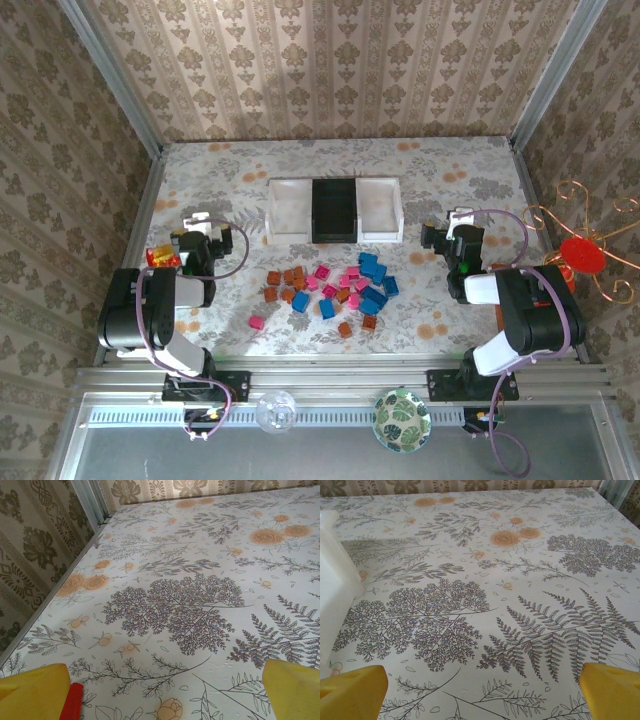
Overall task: Sort the legos into containers by color
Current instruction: Pick up the lego from the bottom-center of the table.
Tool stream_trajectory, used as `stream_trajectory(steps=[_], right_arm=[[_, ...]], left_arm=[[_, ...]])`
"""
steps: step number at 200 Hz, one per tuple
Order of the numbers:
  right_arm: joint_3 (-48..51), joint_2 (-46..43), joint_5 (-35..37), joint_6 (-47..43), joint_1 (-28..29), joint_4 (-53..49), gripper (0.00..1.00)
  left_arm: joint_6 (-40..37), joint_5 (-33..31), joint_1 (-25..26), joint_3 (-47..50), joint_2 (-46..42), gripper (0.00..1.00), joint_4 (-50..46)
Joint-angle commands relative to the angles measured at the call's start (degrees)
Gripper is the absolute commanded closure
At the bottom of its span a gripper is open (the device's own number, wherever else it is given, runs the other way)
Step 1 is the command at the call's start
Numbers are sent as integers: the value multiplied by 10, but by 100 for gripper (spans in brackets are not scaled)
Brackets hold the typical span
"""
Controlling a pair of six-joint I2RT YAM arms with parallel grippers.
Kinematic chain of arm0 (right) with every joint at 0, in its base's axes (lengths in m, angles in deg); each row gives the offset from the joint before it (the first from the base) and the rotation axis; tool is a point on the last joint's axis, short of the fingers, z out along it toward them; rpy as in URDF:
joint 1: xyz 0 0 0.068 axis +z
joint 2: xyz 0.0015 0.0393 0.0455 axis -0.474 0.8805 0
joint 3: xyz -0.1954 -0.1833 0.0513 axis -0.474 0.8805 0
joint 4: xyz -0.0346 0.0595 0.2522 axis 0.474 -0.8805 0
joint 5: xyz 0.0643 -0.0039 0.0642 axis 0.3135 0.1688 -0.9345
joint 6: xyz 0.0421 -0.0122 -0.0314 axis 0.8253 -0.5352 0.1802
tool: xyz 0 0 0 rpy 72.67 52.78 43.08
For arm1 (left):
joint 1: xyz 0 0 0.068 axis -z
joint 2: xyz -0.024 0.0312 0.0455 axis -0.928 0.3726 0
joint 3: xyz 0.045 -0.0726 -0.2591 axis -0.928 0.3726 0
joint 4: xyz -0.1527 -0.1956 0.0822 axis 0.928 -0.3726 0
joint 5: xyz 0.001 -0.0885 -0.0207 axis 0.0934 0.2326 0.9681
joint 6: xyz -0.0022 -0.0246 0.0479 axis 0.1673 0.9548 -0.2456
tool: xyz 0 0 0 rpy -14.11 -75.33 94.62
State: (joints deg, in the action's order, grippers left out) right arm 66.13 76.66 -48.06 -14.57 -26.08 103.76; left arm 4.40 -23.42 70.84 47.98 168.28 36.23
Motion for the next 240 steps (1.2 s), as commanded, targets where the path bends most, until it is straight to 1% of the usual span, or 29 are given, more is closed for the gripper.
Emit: stream_trajectory(steps=[1,107,113,120,124,131,136,143,147,161,177,188,198,205,211,217,221,231,234,237,240], right_arm=[[-10,-3,-1,1,-1,21,0],[-11,-3,-3,2,-2,19,0],[-12,-5,0,2,-2,18,0],[-18,-21,9,7,-2,-5,0],[-23,-33,13,7,-2,-27,0],[-37,-59,23,12,-2,-79,0],[-54,-76,36,21,-2,-126,0],[-66,-77,45,26,-2,-155,0],[-72,-96,46,27,-2,-169,0],[-91,-109,52,40,-1,-220,0],[-116,-129,68,74,0,-294,0],[-129,-148,94,94,10,-340,0],[-135,-165,122,112,26,-366,0],[-142,-174,150,148,32,-396,0],[-150,-181,152,192,33,-426,0],[-156,-187,145,251,28,-458,0],[-163,-191,128,305,24,-487,0],[-182,-198,120,453,17,-590,0],[-181,-199,95,464,14,-590,0],[-176,-198,65,451,9,-570,0],[-169,-197,17,430,7,-540,0]], left_arm=[[-6,-4,4,-9,2,0,15],[-5,-4,3,-8,2,0,16],[-7,-13,6,-7,0,0,20],[-5,-40,15,-5,-14,0,8],[-4,-36,18,-3,-22,0,1],[-23,-30,24,4,-29,0,21],[-31,-53,37,7,-39,0,18],[-39,-92,54,7,-57,0,6],[-43,-114,61,6,-66,0,-2],[-57,-140,76,-7,-102,0,-45],[-54,-160,89,-34,-151,0,-124],[-41,-170,95,-52,-186,0,-175],[-18,-169,97,-60,-221,0,-194],[7,-167,96,-59,-241,0,-196],[36,-174,96,-60,-254,0,-191],[72,-187,96,-64,-265,0,-191],[97,-190,96,-67,-273,0,-199],[153,-173,96,-76,-297,0,-234],[168,-160,96,-79,-306,0,-247],[181,-148,95,-81,-314,0,-259],[192,-141,95,-82,-324,0,-271]])
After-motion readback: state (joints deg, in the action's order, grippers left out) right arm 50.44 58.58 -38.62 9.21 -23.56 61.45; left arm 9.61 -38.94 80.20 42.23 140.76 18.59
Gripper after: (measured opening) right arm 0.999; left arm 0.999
